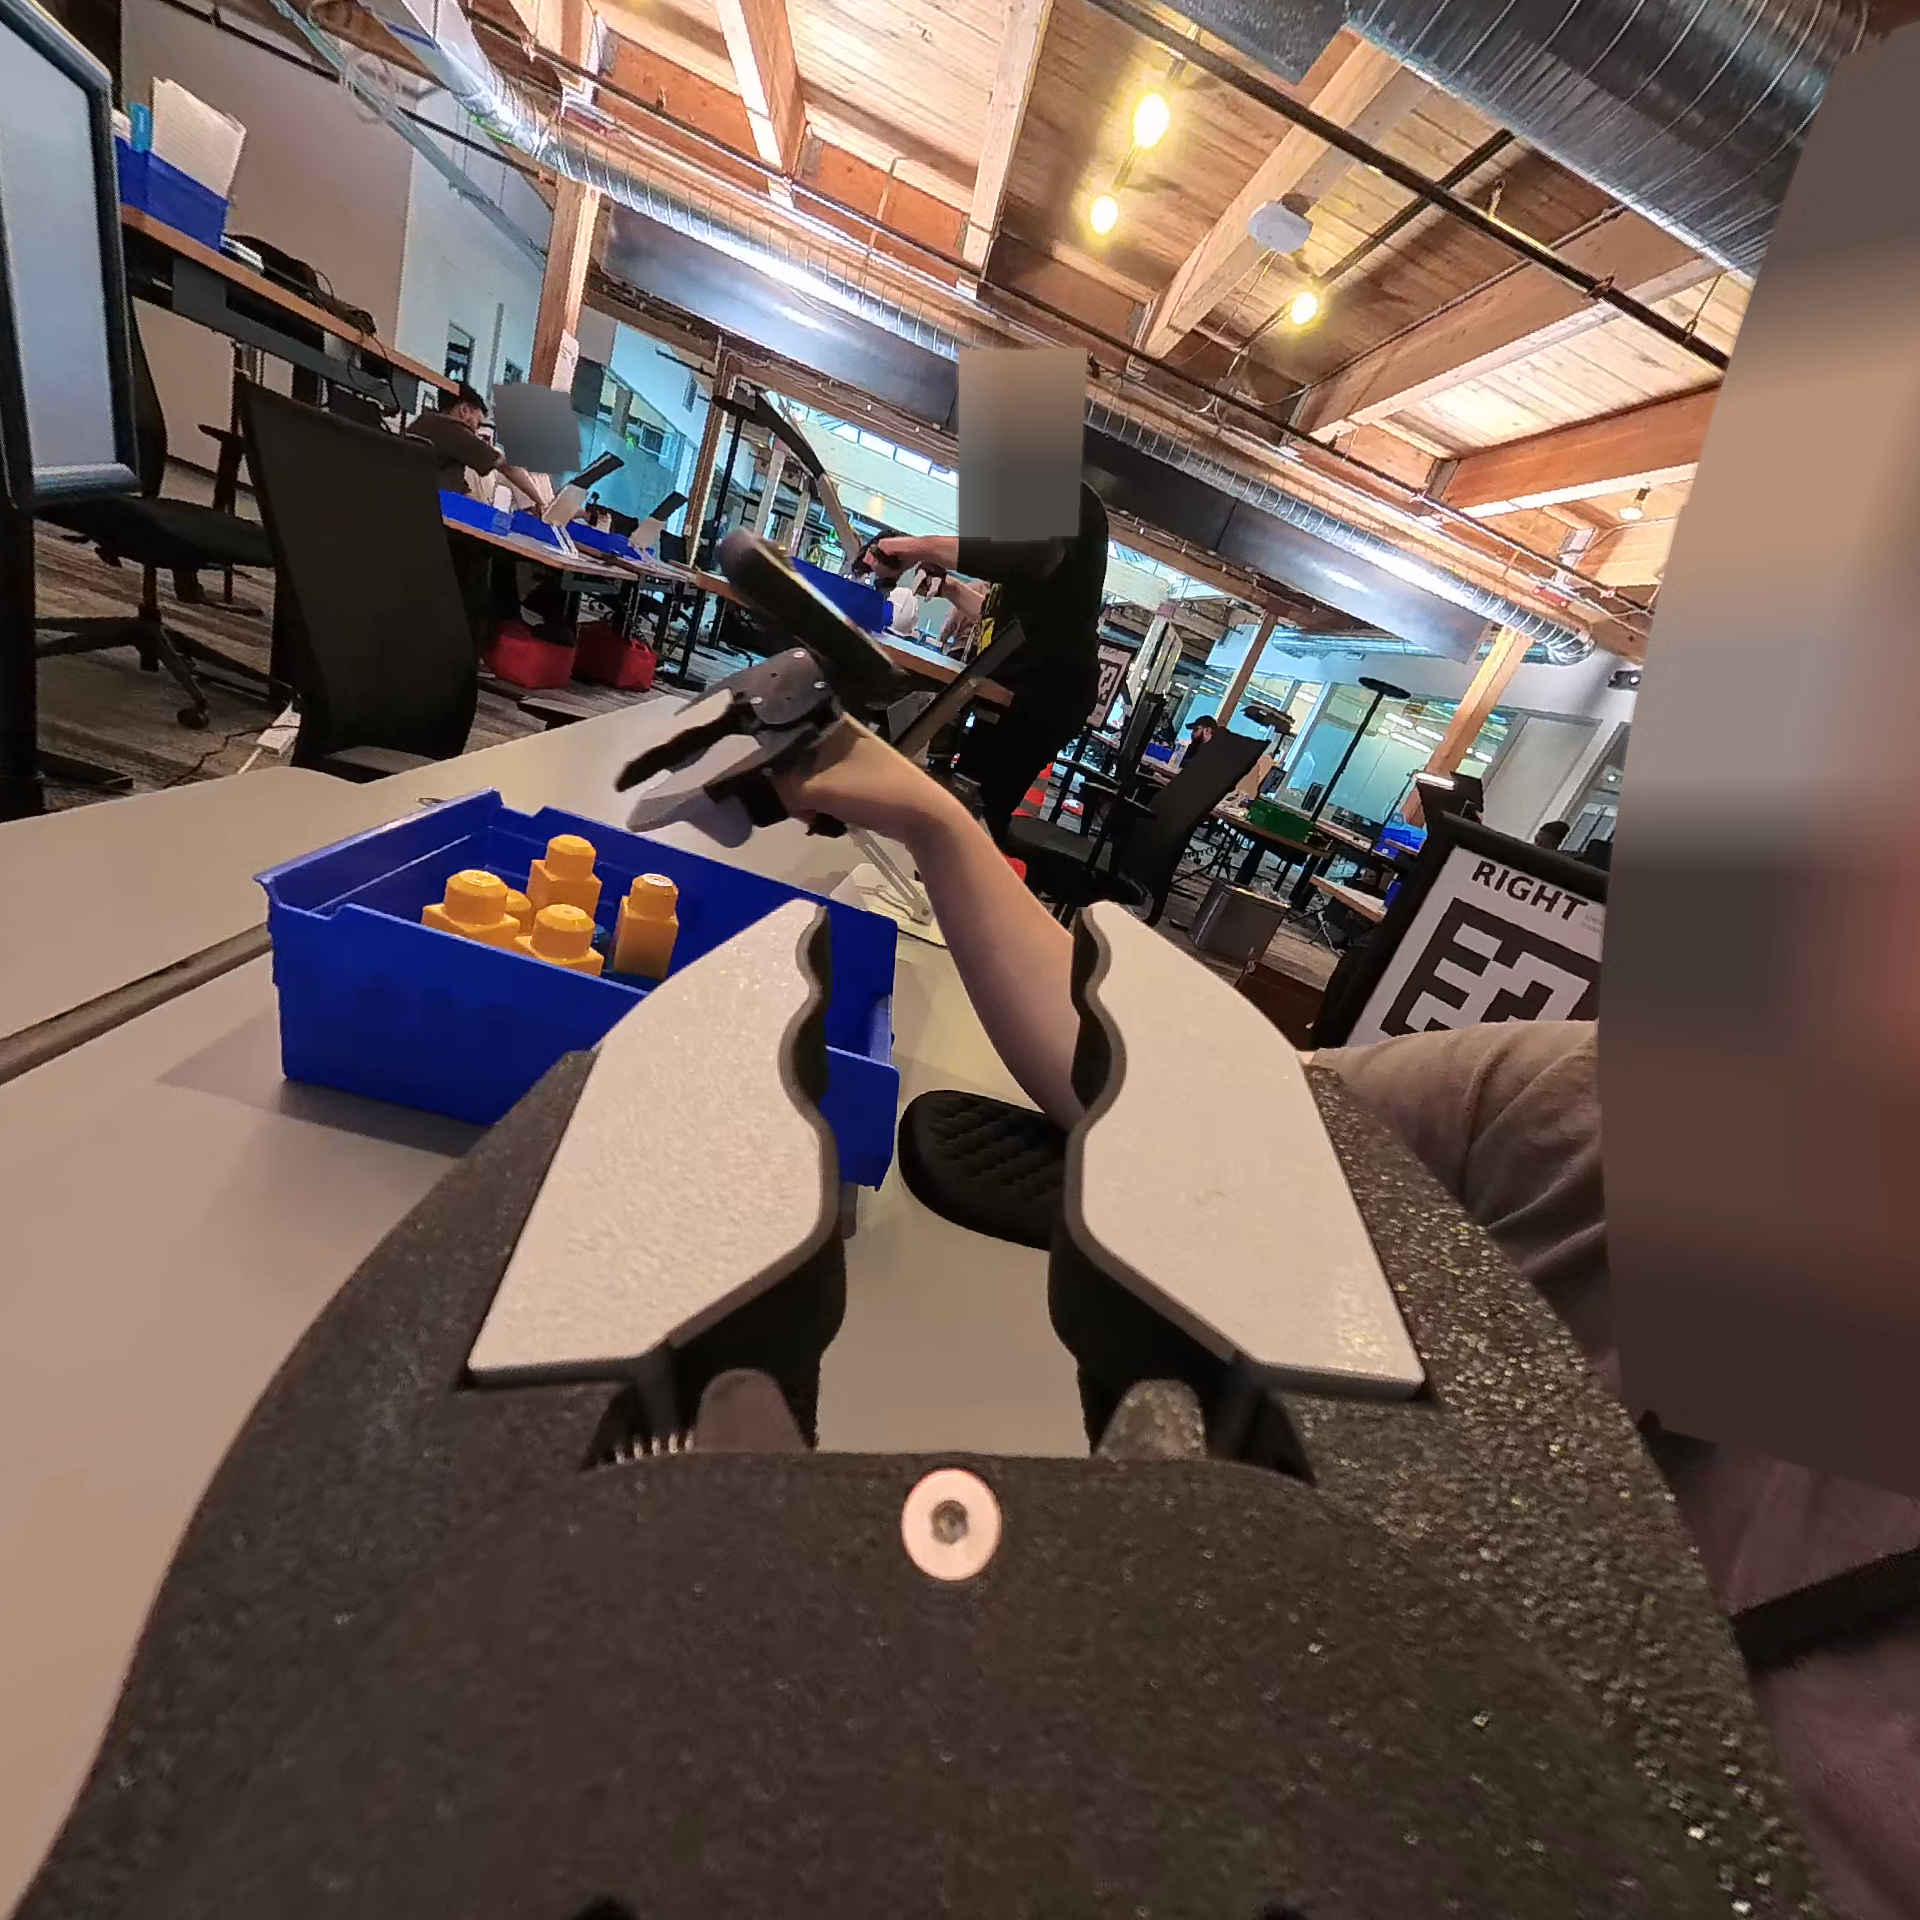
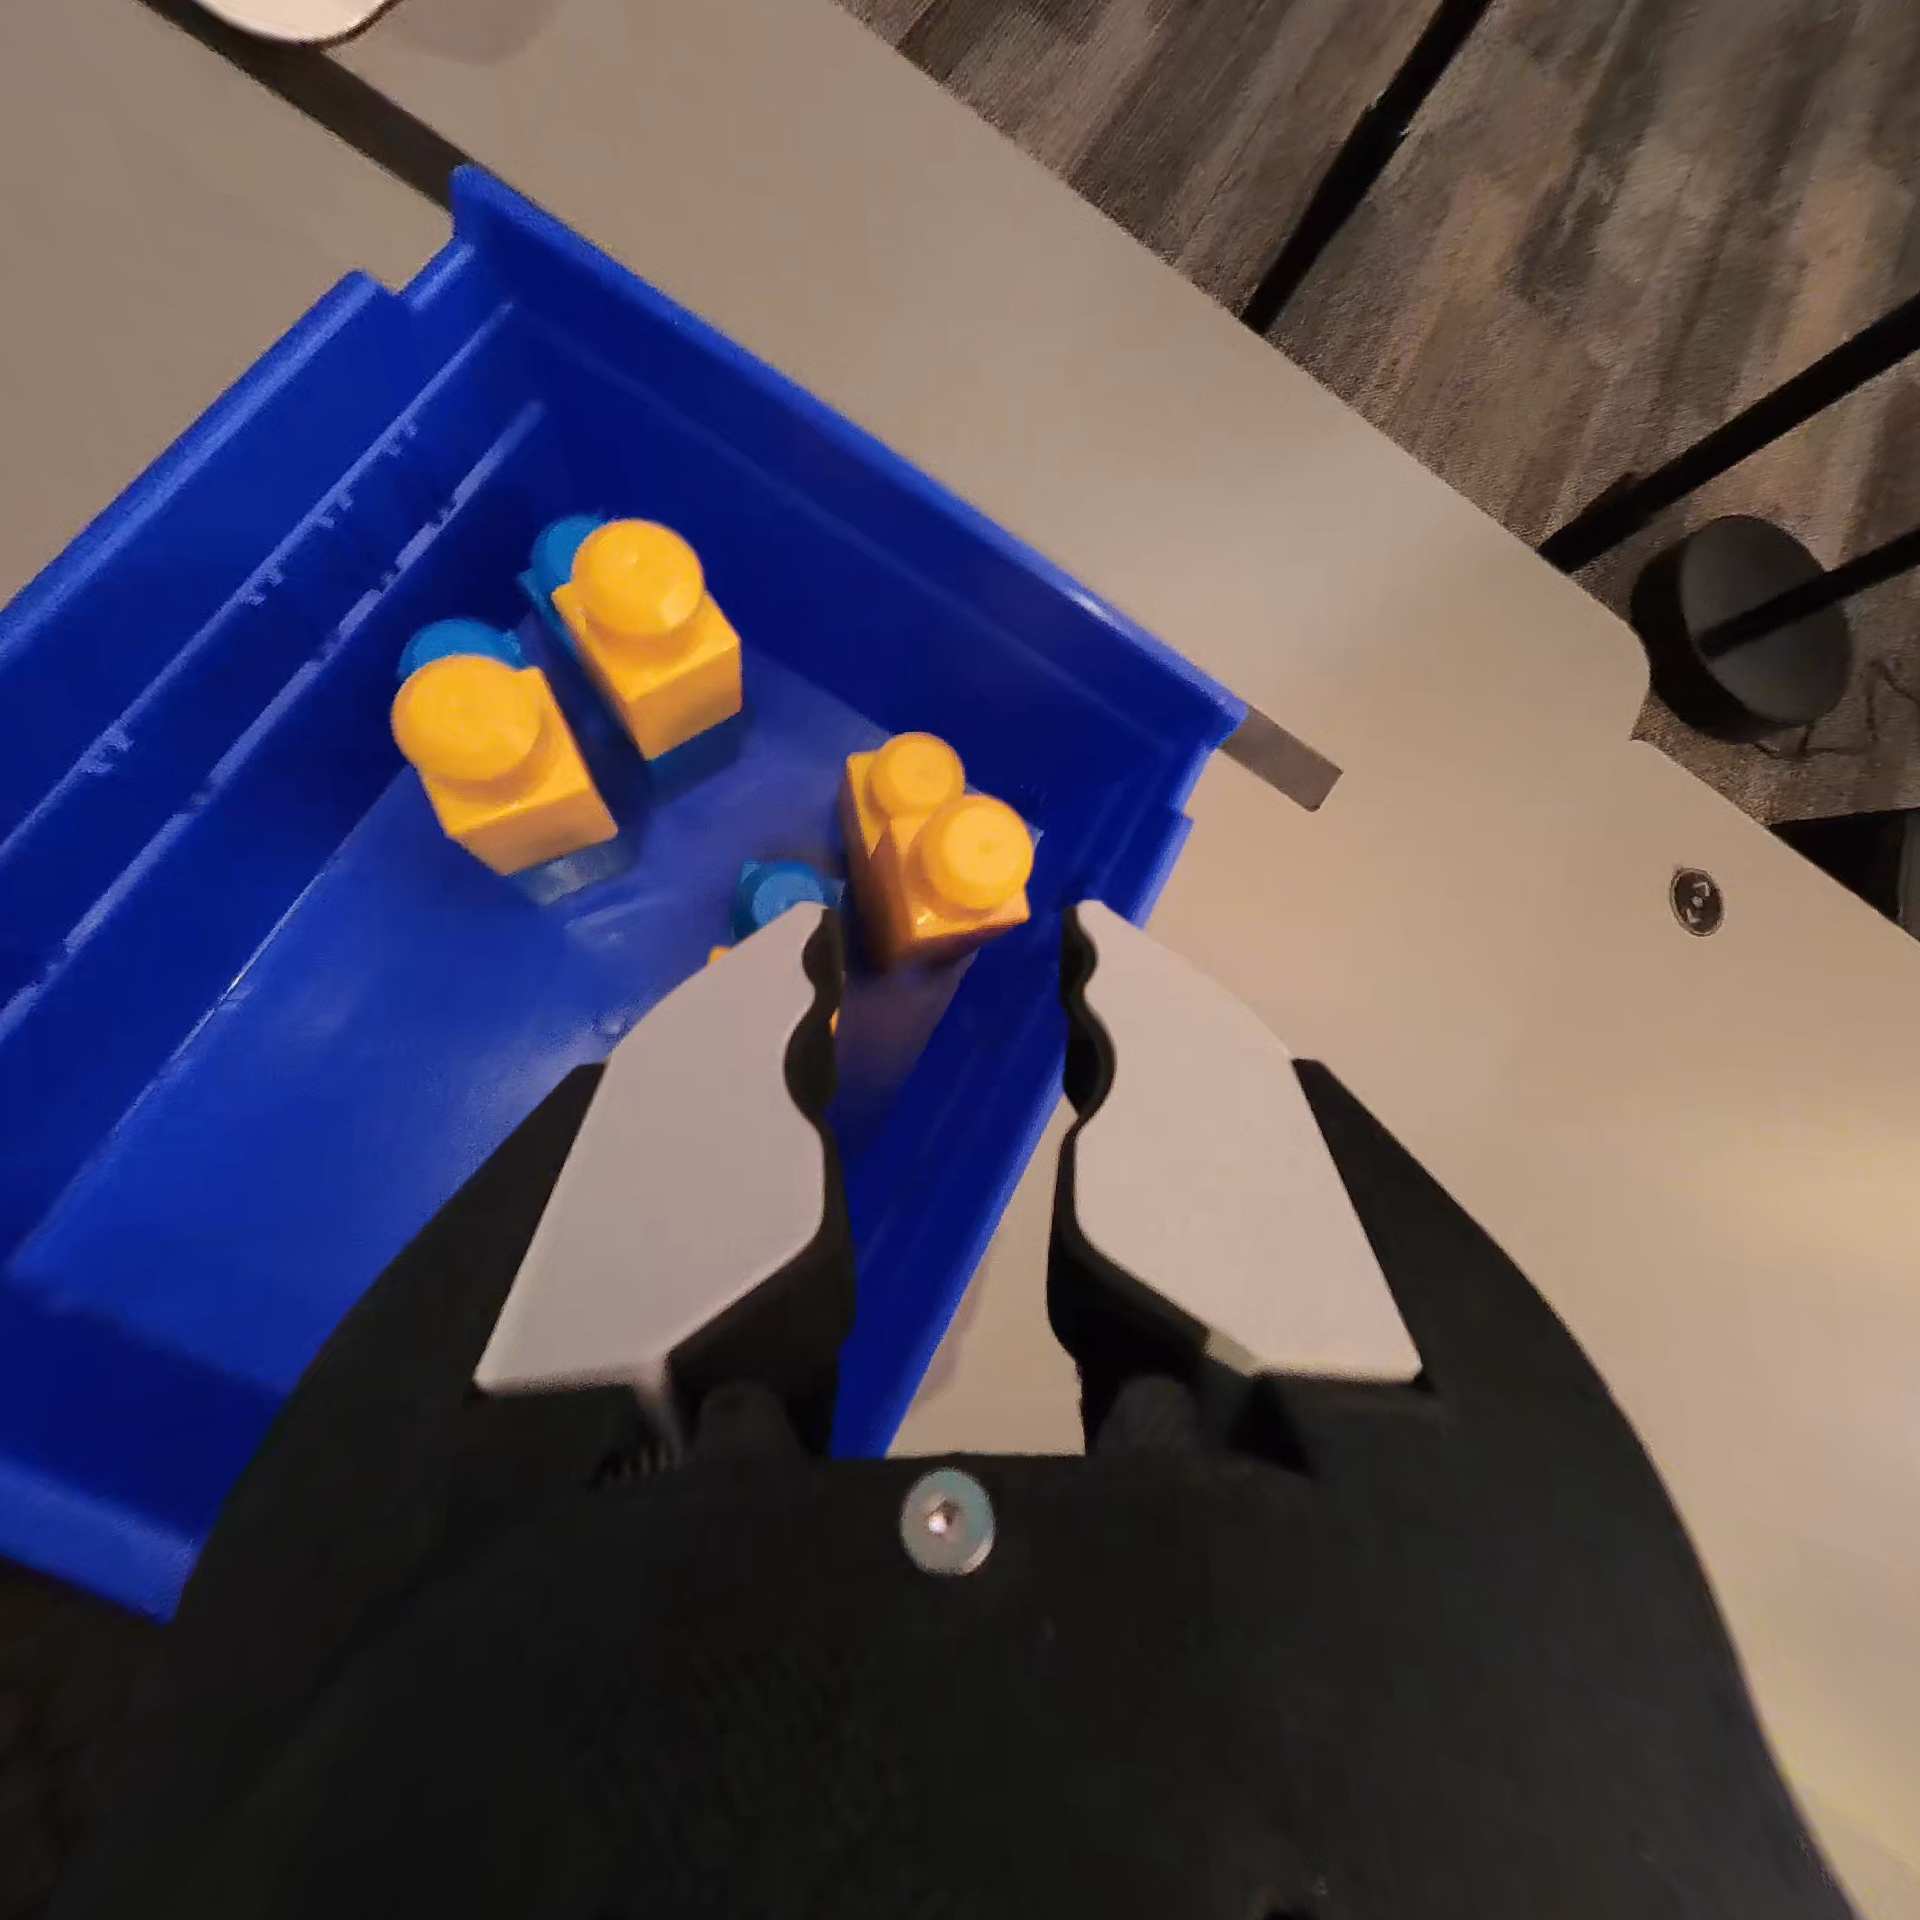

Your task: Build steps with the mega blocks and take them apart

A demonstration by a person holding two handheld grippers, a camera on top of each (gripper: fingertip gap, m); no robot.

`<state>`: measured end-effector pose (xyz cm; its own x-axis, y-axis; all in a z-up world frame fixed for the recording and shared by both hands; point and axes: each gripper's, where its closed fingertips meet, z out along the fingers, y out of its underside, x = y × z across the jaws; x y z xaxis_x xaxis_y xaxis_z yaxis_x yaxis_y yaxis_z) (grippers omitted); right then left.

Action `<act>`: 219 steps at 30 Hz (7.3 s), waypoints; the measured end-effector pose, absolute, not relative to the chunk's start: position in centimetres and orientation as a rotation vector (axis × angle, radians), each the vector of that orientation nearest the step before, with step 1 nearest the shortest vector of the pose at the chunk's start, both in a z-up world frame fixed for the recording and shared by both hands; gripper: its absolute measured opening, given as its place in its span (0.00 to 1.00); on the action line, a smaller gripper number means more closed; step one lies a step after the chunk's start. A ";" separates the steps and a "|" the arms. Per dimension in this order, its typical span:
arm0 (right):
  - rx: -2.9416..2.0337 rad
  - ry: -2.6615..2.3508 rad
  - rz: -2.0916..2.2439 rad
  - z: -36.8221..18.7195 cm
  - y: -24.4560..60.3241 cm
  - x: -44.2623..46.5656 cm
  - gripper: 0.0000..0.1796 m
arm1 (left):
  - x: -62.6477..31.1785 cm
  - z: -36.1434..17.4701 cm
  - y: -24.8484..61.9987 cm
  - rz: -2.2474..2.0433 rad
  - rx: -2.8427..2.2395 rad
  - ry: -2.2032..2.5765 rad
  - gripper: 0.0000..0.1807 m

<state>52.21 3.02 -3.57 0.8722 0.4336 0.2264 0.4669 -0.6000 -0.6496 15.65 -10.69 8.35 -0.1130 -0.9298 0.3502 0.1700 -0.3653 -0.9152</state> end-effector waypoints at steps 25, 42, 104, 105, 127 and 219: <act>-2.304 -1.818 -0.066 -8.1 5.6 52.0 0.16 | 15.5 5.3 -8.8 -1.688 -1.373 0.888 0.25; -2.430 -1.184 0.008 -3.5 0.6 49.6 0.25 | 16.9 4.9 -10.1 -1.768 -1.378 0.926 0.25; -2.228 -2.081 -0.108 -8.5 7.5 44.1 0.17 | 18.1 2.4 -11.4 -1.846 -1.462 1.017 0.25; -2.230 -2.070 -0.143 -8.4 7.7 44.3 0.17 | 18.2 2.2 -11.6 -1.845 -1.468 1.030 0.25; -2.101 -1.955 -0.095 -8.8 1.7 42.5 0.19 | 18.9 2.8 -12.2 -1.842 -1.435 1.074 0.26; -1.066 -0.984 0.780 9.3 -10.2 15.4 0.31 | 11.8 11.2 -8.7 -1.751 -1.308 0.738 0.20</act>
